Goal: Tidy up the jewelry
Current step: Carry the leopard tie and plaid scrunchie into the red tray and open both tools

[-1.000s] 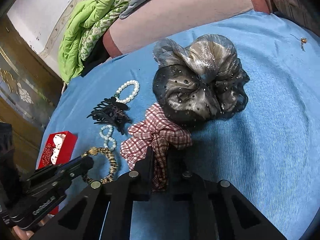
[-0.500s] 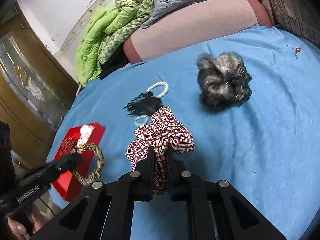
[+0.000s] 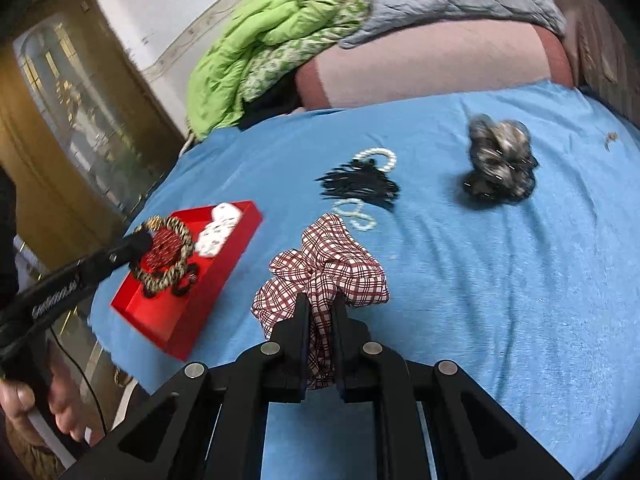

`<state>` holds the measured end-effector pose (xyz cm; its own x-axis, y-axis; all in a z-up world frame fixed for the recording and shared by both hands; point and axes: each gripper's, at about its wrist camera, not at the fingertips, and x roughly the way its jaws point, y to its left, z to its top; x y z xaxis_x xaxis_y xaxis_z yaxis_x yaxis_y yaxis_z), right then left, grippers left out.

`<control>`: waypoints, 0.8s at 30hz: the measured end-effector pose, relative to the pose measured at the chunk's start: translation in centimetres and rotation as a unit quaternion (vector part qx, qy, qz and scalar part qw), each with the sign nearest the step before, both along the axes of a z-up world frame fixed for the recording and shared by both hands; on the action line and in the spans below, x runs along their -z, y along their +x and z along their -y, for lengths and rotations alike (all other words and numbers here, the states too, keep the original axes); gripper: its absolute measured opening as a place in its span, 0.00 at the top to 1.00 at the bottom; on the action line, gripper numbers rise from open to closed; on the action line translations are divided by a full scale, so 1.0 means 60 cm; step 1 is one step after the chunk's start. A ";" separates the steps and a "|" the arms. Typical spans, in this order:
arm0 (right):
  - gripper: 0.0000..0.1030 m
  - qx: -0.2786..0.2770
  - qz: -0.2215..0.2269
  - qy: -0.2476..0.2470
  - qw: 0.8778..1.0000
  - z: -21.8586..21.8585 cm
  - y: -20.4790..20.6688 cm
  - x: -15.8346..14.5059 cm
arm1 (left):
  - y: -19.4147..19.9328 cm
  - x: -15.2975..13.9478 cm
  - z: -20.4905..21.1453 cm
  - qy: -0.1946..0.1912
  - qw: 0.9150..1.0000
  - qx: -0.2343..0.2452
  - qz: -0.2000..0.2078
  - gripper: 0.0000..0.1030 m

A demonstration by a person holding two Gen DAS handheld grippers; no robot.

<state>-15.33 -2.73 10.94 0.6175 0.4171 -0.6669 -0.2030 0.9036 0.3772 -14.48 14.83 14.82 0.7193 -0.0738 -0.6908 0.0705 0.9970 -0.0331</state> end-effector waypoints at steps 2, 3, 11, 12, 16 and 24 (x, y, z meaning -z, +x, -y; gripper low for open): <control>0.89 -0.014 0.004 -0.005 1.000 -0.017 -0.002 -0.008 | 0.000 -0.004 -0.027 -0.004 1.000 -0.018 0.000 0.95; 0.89 -0.022 0.006 -0.007 1.000 -0.028 -0.001 -0.013 | 0.000 -0.005 -0.041 -0.006 1.000 -0.027 -0.002 0.95; 0.89 -0.076 0.016 -0.025 0.997 -0.098 0.003 -0.040 | -0.005 -0.013 -0.156 -0.013 0.995 -0.103 0.002 0.95; 0.89 -0.083 0.016 -0.025 0.996 -0.108 0.005 -0.041 | -0.005 -0.011 -0.169 -0.014 0.994 -0.111 0.000 0.95; 0.89 -0.108 0.011 -0.023 0.994 -0.152 0.016 -0.042 | -0.007 0.005 -0.216 -0.020 0.990 -0.138 -0.012 0.95; 0.89 -0.159 0.001 -0.038 0.986 -0.245 0.029 -0.025 | 0.000 0.059 -0.253 -0.029 0.988 -0.147 -0.047 0.95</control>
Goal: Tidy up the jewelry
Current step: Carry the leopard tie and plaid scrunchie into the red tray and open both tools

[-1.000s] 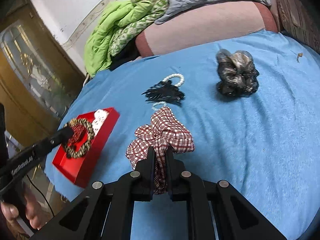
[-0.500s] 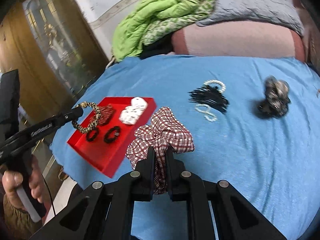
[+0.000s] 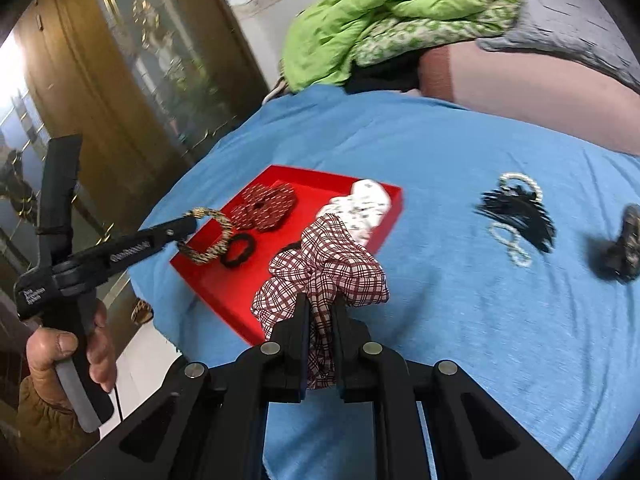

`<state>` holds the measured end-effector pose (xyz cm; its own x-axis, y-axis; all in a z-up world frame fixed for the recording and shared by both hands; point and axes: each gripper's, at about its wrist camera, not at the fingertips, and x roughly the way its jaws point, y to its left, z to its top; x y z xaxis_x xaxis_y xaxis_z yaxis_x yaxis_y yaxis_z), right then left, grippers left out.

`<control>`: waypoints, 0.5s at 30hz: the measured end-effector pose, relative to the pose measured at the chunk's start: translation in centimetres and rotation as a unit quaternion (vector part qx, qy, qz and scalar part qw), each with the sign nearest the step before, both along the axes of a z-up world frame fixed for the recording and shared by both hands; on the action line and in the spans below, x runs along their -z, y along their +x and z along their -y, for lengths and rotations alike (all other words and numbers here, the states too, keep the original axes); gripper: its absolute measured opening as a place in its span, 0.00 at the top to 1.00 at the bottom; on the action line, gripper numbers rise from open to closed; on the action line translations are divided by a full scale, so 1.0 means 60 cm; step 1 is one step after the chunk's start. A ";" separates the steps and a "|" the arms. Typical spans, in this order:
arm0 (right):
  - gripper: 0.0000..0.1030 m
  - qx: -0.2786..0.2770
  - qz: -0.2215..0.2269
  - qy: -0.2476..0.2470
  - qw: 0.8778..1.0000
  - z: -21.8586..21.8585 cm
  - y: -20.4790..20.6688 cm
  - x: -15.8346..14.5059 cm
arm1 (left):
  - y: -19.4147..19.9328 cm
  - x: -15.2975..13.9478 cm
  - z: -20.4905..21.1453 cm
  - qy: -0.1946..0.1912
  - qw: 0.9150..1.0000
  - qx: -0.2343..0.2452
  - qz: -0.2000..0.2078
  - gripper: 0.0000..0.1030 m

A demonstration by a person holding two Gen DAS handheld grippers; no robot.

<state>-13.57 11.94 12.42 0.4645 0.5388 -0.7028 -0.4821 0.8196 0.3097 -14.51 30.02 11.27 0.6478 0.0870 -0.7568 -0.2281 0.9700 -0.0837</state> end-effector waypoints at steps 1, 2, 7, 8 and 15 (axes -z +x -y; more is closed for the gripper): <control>0.89 -0.005 -0.001 -0.002 1.000 -0.008 0.003 0.003 | 0.002 0.007 -0.002 -0.001 1.000 0.002 -0.004 0.95; 0.89 -0.009 -0.002 -0.005 1.000 -0.017 0.005 0.005 | 0.005 0.015 -0.003 -0.002 1.000 0.004 -0.010 0.95; 0.89 -0.031 -0.008 -0.022 0.999 -0.072 0.020 0.027 | 0.014 0.045 -0.014 0.010 0.999 0.003 -0.030 0.95; 0.89 -0.034 -0.010 -0.025 0.999 -0.081 0.021 0.031 | 0.015 0.049 -0.019 0.010 0.999 0.001 -0.033 0.95; 0.89 -0.050 -0.030 -0.047 0.997 -0.133 0.036 0.074 | 0.019 0.080 -0.066 -0.005 0.998 -0.019 -0.056 0.94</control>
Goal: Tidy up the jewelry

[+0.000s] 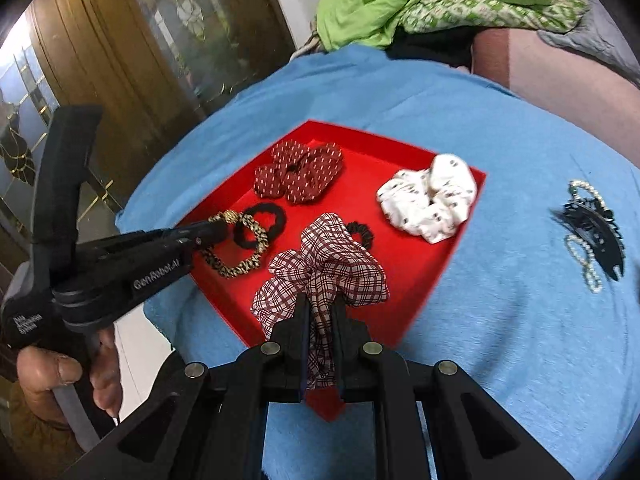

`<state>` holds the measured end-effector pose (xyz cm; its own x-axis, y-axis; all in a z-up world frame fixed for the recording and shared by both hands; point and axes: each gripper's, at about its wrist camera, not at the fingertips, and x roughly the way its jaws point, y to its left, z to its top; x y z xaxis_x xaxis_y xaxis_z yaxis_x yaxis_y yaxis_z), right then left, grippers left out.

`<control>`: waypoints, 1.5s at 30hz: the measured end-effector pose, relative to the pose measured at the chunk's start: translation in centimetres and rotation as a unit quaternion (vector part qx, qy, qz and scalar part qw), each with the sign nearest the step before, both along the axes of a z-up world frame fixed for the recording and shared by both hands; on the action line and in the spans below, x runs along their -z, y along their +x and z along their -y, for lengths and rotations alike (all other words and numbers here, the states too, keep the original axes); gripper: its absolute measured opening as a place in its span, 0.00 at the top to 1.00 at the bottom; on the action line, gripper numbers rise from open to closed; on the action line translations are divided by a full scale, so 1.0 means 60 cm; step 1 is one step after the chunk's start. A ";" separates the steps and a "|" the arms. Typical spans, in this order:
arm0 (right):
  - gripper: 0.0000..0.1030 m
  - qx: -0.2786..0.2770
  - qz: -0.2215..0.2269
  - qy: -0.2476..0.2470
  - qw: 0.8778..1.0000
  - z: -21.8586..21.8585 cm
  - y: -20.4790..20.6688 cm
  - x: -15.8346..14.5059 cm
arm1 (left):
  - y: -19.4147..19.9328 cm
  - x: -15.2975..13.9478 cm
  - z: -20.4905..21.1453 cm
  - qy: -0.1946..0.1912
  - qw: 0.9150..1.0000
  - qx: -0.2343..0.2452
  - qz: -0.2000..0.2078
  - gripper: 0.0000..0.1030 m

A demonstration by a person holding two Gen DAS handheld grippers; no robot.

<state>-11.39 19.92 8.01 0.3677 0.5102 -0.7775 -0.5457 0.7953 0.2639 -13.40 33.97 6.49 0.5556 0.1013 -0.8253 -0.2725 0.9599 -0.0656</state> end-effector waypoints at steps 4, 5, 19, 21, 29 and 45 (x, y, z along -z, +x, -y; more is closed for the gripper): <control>0.89 -0.003 -0.011 -0.011 1.000 -0.015 0.007 0.020 | 0.001 0.014 -0.007 -0.009 1.000 0.002 -0.009 0.94; 0.89 -0.004 -0.013 -0.013 1.000 -0.018 0.008 0.023 | 0.001 0.015 -0.007 -0.008 1.000 0.002 -0.010 0.94; 0.78 -0.016 -0.008 -0.022 1.000 -0.037 -0.003 0.030 | -0.006 -0.009 -0.006 0.035 0.999 -0.013 0.010 0.69; 0.66 -0.016 -0.003 -0.017 1.000 -0.035 -0.008 0.024 | -0.010 -0.019 -0.002 0.050 0.998 -0.015 0.017 0.66; 0.57 -0.012 0.018 0.000 1.000 -0.018 -0.026 -0.010 | -0.025 -0.058 0.023 0.091 0.995 -0.013 0.036 0.61; 0.49 0.054 0.047 0.019 0.997 0.111 -0.049 -0.066 | -0.050 -0.132 0.128 0.148 0.987 0.029 0.062 0.53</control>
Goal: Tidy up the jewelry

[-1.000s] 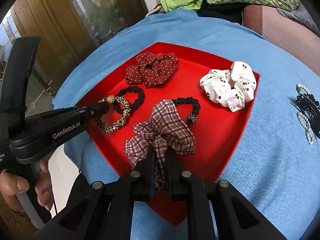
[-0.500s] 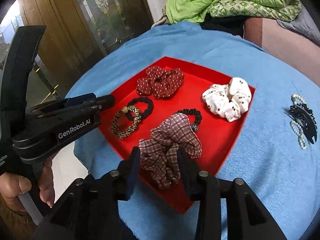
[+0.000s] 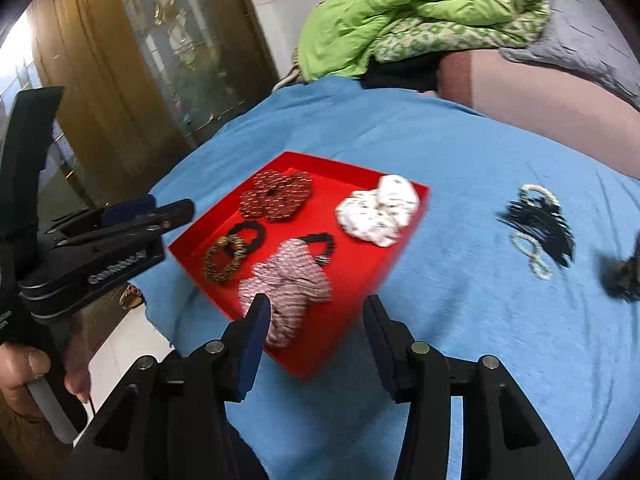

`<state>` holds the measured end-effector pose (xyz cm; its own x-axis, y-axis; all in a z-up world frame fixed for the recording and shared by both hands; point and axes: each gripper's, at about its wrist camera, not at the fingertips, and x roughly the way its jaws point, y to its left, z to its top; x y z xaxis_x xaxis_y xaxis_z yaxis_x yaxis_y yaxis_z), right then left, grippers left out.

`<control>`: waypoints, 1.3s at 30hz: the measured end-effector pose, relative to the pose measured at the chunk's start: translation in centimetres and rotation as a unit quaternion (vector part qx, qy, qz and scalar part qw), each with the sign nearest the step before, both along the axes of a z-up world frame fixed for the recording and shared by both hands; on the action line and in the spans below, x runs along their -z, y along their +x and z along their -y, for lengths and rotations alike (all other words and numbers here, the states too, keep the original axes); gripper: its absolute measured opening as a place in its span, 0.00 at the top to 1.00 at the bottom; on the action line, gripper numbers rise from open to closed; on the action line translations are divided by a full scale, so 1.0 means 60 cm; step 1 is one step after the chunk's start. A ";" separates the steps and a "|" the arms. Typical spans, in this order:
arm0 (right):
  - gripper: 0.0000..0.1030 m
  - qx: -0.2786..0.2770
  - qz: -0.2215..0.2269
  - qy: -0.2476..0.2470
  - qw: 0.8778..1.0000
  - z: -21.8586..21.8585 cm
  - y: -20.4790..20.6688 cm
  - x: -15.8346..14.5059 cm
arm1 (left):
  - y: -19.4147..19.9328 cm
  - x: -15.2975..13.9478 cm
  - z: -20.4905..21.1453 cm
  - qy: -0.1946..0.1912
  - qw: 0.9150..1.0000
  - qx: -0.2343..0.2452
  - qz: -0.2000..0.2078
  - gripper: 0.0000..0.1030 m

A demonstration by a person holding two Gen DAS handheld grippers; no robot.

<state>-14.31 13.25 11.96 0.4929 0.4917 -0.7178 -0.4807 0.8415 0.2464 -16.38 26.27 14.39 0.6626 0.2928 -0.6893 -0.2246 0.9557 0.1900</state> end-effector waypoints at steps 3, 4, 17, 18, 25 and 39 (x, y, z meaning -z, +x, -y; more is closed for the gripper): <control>0.49 0.021 0.001 -0.001 1.000 0.035 -0.002 -0.008 | -0.004 -0.015 0.028 0.012 1.000 0.013 0.004 0.51; 0.48 0.030 0.002 -0.001 1.000 0.049 -0.002 -0.012 | -0.004 -0.020 0.037 0.016 1.000 0.018 0.006 0.51; 0.40 0.136 0.002 0.003 0.991 0.235 0.000 -0.039 | 0.002 -0.061 0.123 0.064 0.996 0.066 0.019 0.41; 0.39 0.141 0.001 0.001 0.990 0.245 -0.001 -0.036 | 0.005 -0.061 0.127 0.065 0.995 0.069 0.017 0.41; 0.39 0.201 -0.025 -0.013 0.979 0.352 0.015 -0.006 | 0.044 -0.042 0.138 0.036 0.996 0.078 -0.012 0.38; 0.38 0.290 -0.045 0.017 0.956 0.494 0.095 0.036 | 0.181 0.049 0.237 -0.053 0.986 0.139 -0.078 0.38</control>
